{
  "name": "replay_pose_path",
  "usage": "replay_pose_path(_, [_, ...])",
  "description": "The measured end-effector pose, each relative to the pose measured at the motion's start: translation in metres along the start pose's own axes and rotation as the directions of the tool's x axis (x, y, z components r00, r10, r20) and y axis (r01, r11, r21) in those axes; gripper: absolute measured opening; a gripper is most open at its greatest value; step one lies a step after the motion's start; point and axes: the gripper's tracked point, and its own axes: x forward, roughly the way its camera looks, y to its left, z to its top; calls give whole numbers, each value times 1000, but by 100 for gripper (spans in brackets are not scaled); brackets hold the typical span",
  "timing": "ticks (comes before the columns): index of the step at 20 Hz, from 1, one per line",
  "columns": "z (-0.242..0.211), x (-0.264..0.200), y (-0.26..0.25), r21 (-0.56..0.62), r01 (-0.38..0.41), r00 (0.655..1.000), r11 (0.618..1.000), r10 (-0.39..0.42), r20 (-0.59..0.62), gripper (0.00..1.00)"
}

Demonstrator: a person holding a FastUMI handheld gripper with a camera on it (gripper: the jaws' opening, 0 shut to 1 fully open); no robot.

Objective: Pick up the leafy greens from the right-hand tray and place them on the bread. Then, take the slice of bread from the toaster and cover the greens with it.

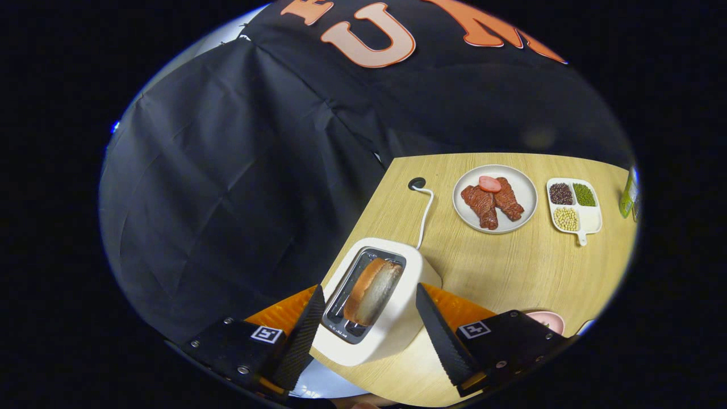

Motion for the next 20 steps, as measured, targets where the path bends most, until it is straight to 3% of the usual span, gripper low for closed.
replay_pose_path(8, [-15,42,5,-41,33,992,999,-37,-121,93])
replay_pose_path(10, [-11,45,5,-46,33,994,998,-37,-103,93])
replay_pose_path(12, [-12,46,1,-41,52,992,998,-56,-111,85])
replay_pose_path(14, [-14,46,-5,-37,66,990,997,-70,-124,71])
replay_pose_path(18, [-13,39,-4,-27,60,991,998,-63,-120,34])
replay_pose_path(20, [-11,34,-4,-25,57,993,998,-59,-103,24])
